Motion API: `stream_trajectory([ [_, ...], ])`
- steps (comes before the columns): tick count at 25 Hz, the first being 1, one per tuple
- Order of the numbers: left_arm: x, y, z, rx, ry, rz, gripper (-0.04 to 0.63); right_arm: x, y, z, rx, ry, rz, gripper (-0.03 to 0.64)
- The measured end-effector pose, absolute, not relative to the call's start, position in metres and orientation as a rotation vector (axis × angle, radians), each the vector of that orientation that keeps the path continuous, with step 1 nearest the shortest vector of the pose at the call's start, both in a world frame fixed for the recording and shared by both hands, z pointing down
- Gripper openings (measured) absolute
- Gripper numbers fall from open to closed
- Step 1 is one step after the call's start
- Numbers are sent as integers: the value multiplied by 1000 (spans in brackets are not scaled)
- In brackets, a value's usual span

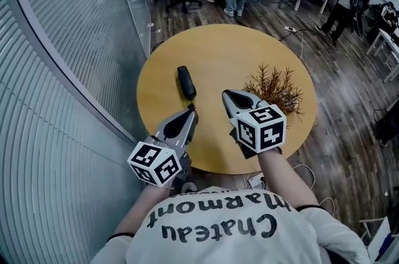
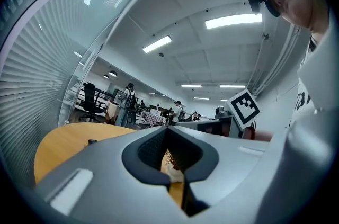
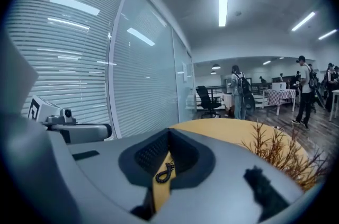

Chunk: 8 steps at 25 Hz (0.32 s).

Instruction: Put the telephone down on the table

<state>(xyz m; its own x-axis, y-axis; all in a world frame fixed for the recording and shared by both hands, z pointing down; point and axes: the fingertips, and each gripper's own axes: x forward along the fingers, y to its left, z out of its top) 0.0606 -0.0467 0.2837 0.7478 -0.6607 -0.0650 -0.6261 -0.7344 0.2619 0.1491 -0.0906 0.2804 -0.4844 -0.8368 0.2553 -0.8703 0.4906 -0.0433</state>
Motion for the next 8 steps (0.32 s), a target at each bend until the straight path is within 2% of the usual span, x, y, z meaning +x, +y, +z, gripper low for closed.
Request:
stream_trajectory([
  [8,28,-58,277,2703,-1049,-227,5,127,-104,266,1494,-2548,243,15],
])
